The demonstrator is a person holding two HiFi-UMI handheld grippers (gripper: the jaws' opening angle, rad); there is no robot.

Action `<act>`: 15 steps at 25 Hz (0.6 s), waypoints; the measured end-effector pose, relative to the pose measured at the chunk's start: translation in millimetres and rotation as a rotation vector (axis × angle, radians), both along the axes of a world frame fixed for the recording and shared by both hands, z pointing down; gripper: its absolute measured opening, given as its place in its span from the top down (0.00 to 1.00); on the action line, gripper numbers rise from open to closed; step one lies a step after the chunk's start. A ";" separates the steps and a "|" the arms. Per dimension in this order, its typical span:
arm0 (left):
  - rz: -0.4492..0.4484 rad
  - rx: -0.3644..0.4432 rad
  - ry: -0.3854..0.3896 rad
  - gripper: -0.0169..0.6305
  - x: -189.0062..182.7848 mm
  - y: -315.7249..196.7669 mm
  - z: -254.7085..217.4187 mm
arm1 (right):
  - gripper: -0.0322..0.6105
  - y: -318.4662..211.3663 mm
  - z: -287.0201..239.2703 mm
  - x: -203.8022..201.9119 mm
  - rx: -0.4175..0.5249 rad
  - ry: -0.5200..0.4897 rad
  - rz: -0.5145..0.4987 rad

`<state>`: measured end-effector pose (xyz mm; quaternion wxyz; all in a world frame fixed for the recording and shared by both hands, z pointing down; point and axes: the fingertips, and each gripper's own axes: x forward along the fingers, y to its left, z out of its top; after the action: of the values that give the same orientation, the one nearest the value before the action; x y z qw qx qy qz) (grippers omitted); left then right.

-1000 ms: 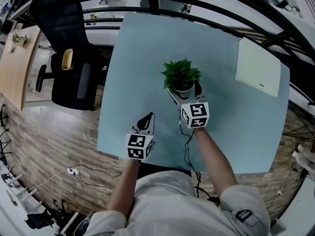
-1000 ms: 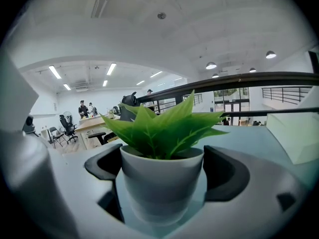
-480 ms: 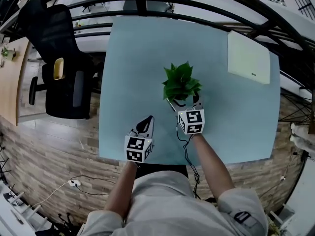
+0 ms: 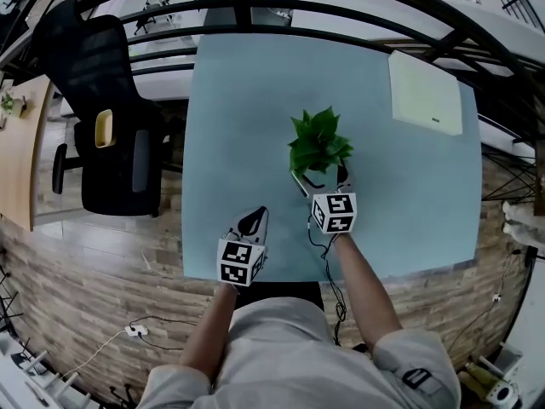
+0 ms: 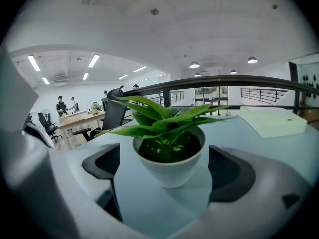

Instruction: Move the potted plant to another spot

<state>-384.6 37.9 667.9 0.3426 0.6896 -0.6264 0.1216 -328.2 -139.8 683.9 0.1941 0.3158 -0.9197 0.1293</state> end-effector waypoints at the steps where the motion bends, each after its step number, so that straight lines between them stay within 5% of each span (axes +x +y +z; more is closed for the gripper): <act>1: 0.005 0.001 0.002 0.95 -1.3 1.9 0.2 | 0.11 4.1 1.3 2.5 -0.005 0.001 0.009; 7: 0.059 0.013 0.017 0.95 -2.6 5.3 -0.2 | 0.11 32.0 10.1 31.8 -0.002 0.061 0.068; 8: 0.072 0.017 0.021 0.95 -1.5 4.8 0.1 | 0.16 36.4 8.5 39.1 0.041 0.098 0.075; 11: 0.124 0.028 0.031 0.95 2.7 1.2 1.3 | 0.57 51.2 2.4 63.0 0.173 0.212 0.115; 15: 0.203 0.049 0.035 0.95 14.2 -9.1 0.8 | 0.75 69.1 -5.5 86.0 0.211 0.304 0.149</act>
<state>-370.4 28.8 668.8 0.3221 0.7598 -0.5501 0.1283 -242.3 -70.7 678.4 0.2866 0.4175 -0.8623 -0.0028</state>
